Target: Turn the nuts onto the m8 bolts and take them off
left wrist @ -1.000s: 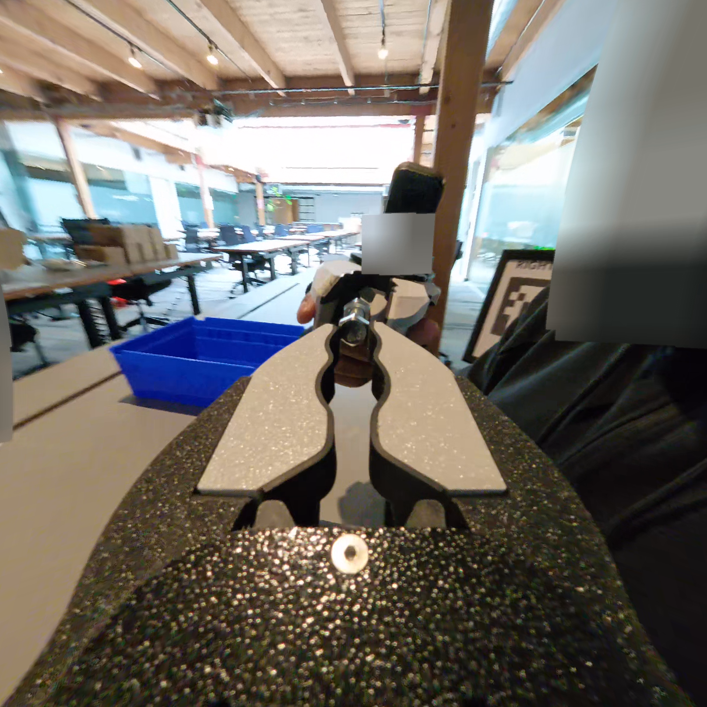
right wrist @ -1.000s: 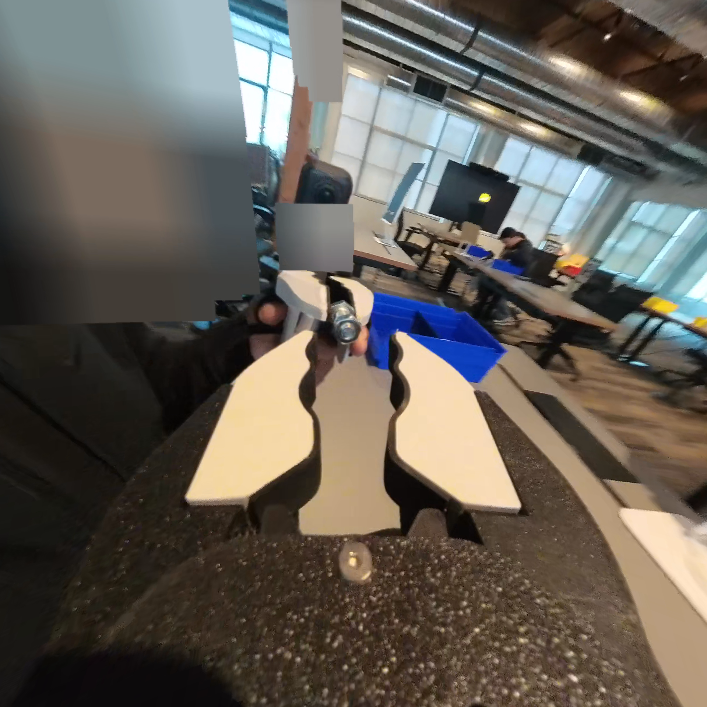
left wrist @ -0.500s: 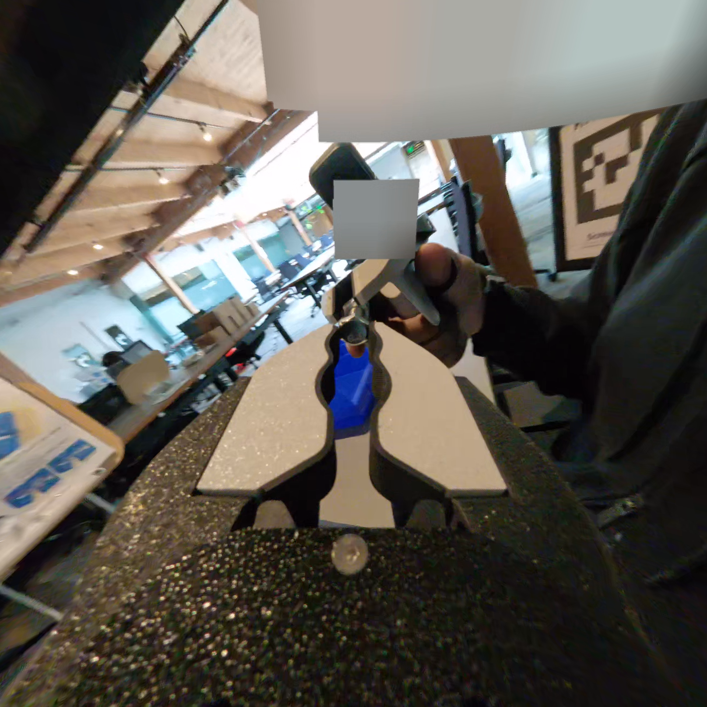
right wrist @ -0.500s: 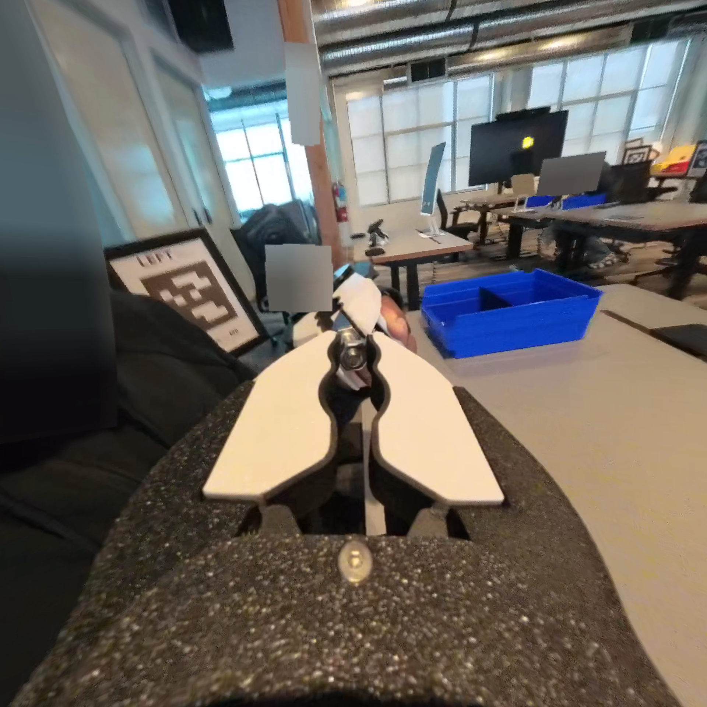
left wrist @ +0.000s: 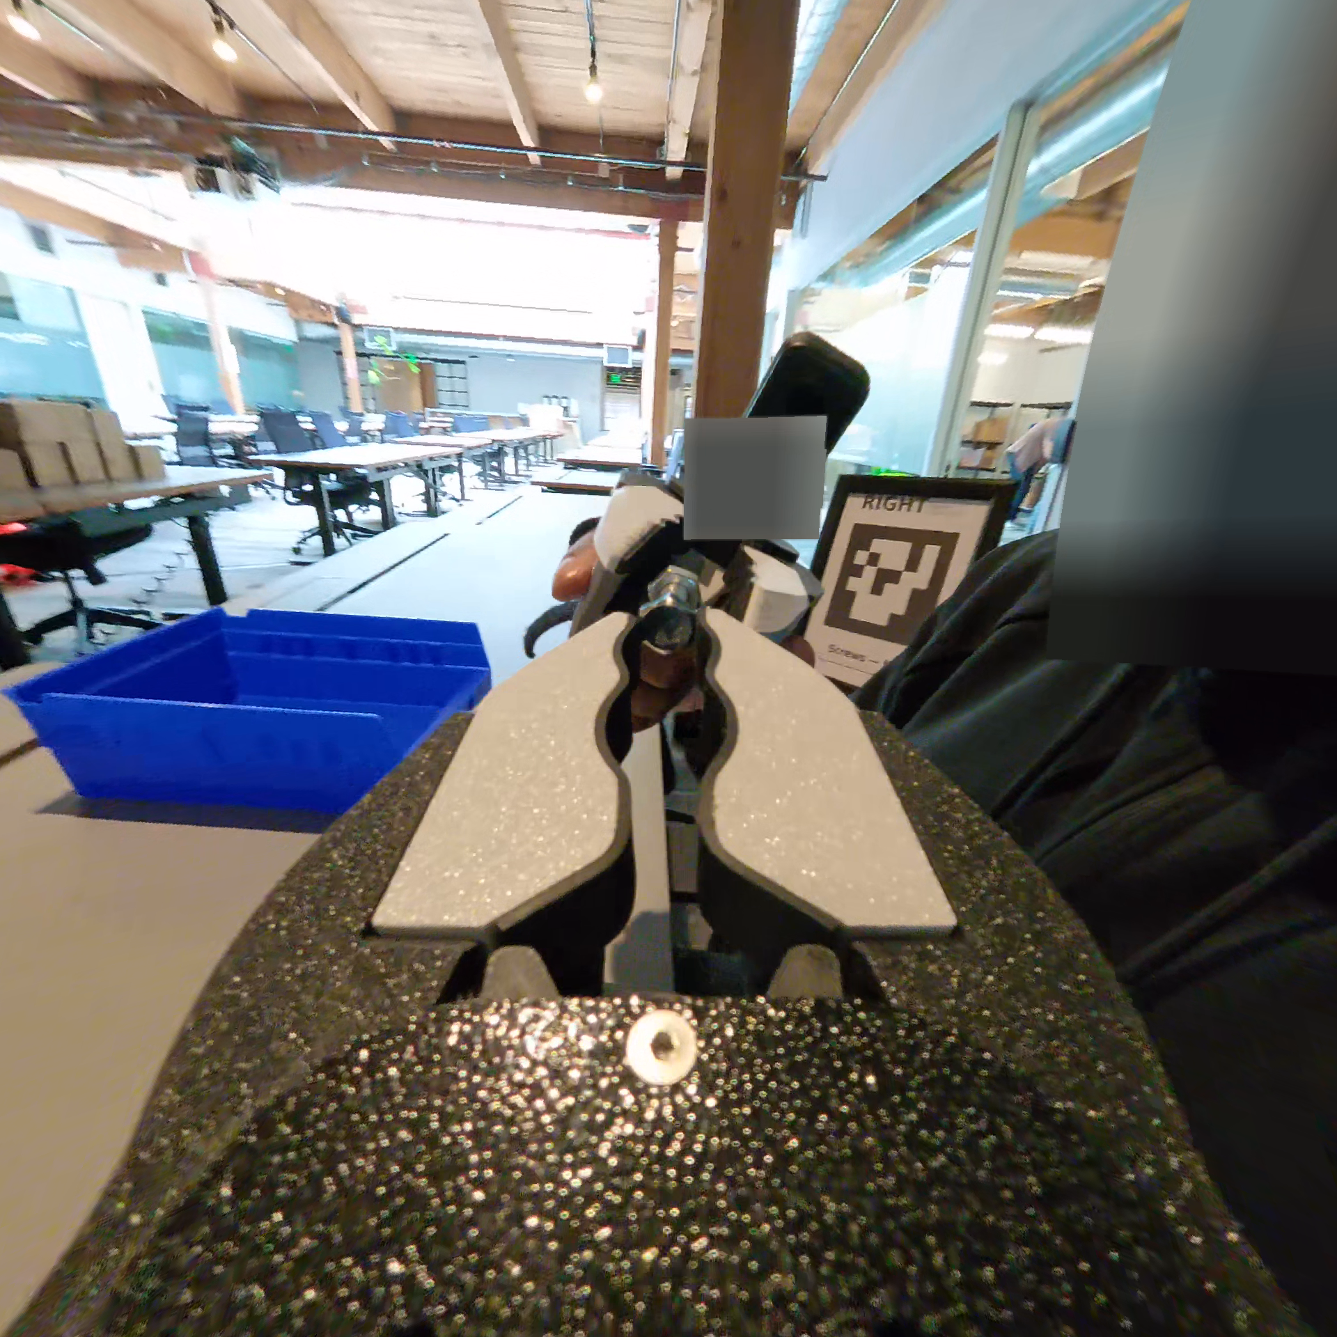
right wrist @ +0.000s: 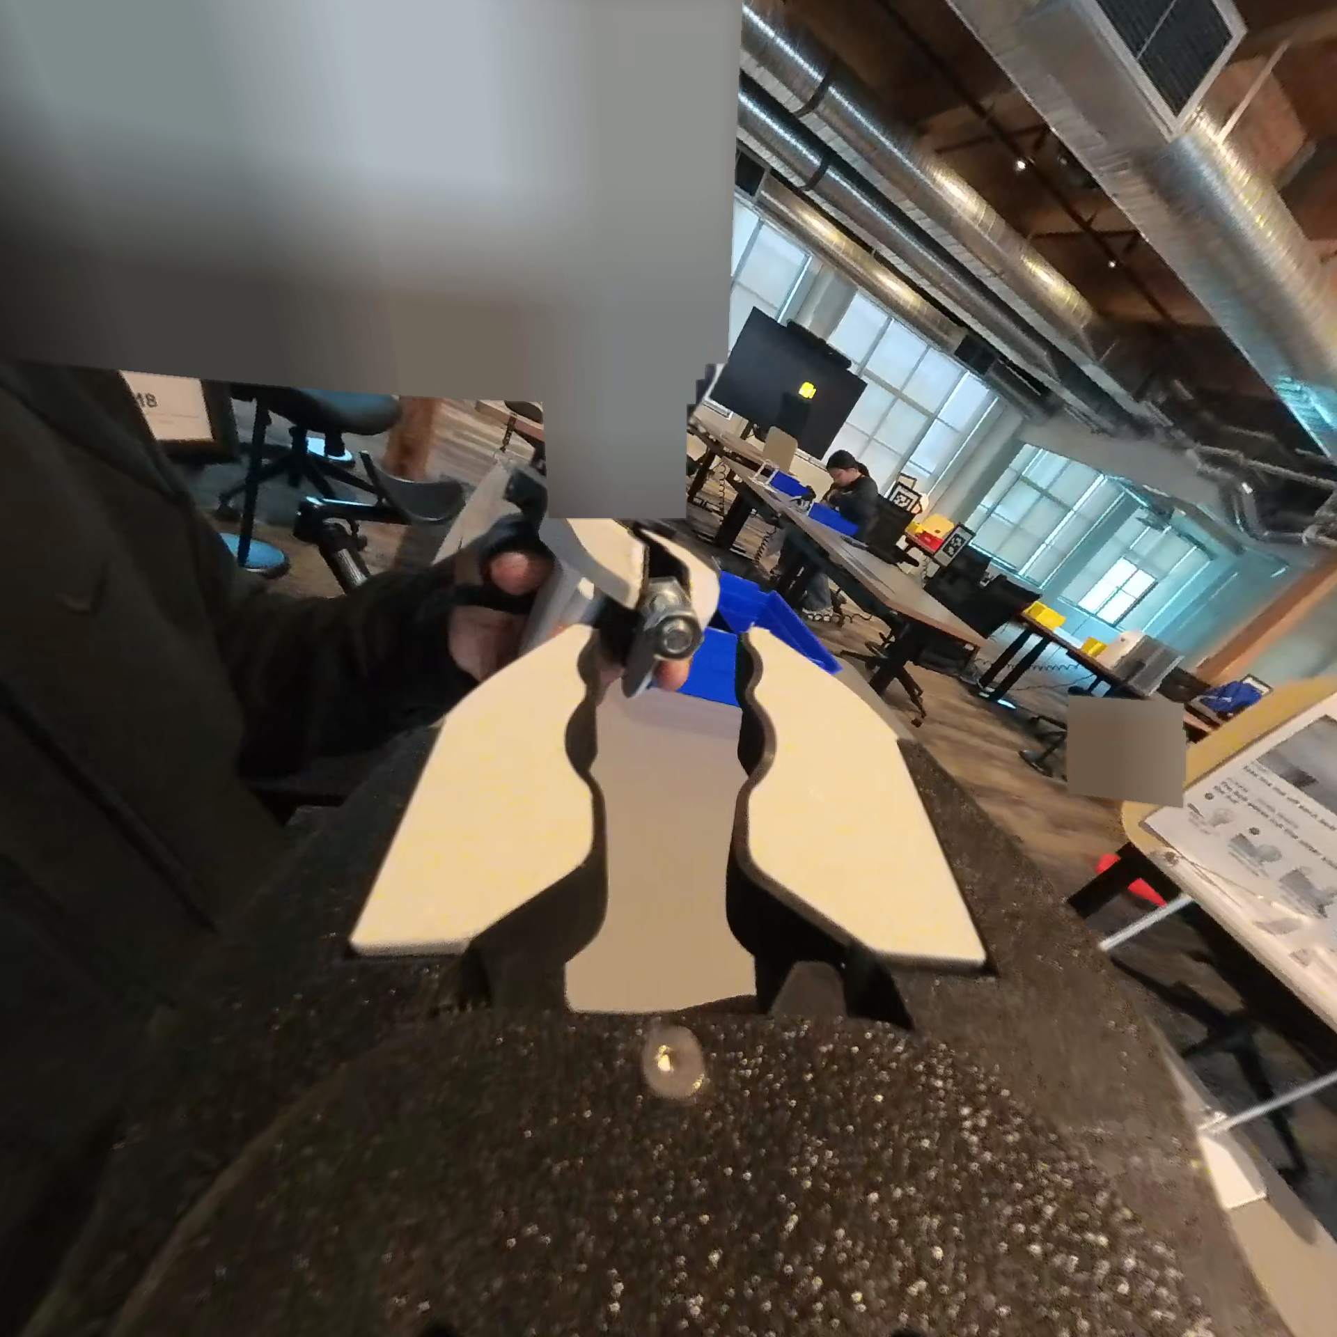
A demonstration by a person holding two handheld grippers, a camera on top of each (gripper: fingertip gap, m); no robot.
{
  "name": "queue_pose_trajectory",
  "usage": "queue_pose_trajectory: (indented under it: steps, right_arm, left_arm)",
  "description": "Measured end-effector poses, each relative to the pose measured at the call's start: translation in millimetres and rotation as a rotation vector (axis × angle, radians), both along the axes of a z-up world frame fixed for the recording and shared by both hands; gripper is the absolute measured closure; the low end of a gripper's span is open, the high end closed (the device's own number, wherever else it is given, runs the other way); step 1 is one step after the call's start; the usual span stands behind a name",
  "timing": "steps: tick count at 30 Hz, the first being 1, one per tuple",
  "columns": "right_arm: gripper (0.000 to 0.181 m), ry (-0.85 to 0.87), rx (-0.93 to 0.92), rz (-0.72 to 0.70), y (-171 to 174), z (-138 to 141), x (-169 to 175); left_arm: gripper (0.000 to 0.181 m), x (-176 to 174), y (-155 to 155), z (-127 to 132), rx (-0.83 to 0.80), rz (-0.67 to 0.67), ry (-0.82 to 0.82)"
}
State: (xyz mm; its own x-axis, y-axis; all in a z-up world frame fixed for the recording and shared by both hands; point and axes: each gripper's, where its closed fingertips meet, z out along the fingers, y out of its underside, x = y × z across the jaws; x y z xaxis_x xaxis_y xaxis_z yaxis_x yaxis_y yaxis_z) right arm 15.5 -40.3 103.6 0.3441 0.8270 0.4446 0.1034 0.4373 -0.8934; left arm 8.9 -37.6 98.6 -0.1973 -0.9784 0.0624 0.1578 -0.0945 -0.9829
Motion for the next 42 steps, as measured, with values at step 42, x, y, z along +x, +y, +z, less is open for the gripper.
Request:
queue_pose_trajectory:
  steps: [42]
  right_arm:
    - [0.166, 0.243, -0.470, 0.242, 4, 8, -10]
  left_arm:
    - [0.168, -7, 2, 3, 0.420, 0.305, 0.004]
